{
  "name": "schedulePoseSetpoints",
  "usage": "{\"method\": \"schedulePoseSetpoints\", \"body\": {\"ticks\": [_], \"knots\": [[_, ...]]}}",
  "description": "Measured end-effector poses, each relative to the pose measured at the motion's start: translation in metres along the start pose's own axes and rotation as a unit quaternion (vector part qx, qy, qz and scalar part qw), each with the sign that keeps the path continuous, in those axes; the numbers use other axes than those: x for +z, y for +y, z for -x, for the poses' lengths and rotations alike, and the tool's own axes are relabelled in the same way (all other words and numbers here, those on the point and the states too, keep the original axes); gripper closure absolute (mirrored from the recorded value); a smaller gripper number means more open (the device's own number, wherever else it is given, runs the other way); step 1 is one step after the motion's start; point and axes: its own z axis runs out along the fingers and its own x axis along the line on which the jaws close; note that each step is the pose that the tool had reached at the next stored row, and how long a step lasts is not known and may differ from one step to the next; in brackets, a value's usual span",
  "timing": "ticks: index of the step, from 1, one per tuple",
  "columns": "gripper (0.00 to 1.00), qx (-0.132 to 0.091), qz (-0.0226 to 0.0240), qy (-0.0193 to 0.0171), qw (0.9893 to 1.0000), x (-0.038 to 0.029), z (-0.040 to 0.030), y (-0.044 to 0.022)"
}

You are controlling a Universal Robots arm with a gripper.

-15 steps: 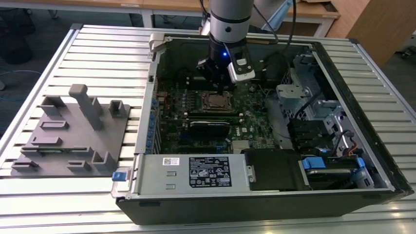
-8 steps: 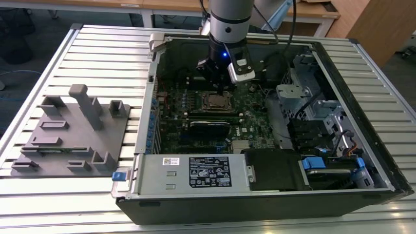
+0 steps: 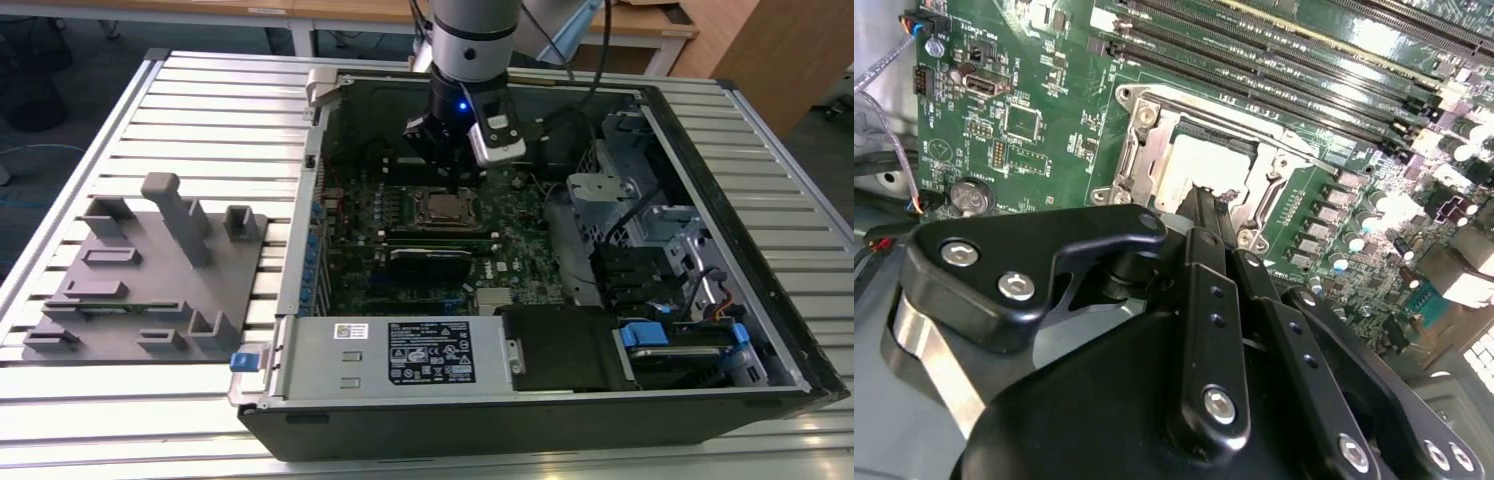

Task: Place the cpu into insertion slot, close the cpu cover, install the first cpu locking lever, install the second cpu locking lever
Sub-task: 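Install the second cpu locking lever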

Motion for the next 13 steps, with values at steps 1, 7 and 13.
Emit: {"method": "schedulePoseSetpoints", "body": {"ticks": [1, 7, 13], "knots": [[0.90, 0.000, -0.0001, 0.0000, 1.0000, -0.0001, 0.0002, -0.0009], [0.90, 0.000, 0.0000, 0.0000, 1.0000, -0.0003, 0.0013, -0.0061], [0.90, 0.000, 0.0000, 0.0000, 1.0000, -0.0004, 0.0018, -0.0087]]}}
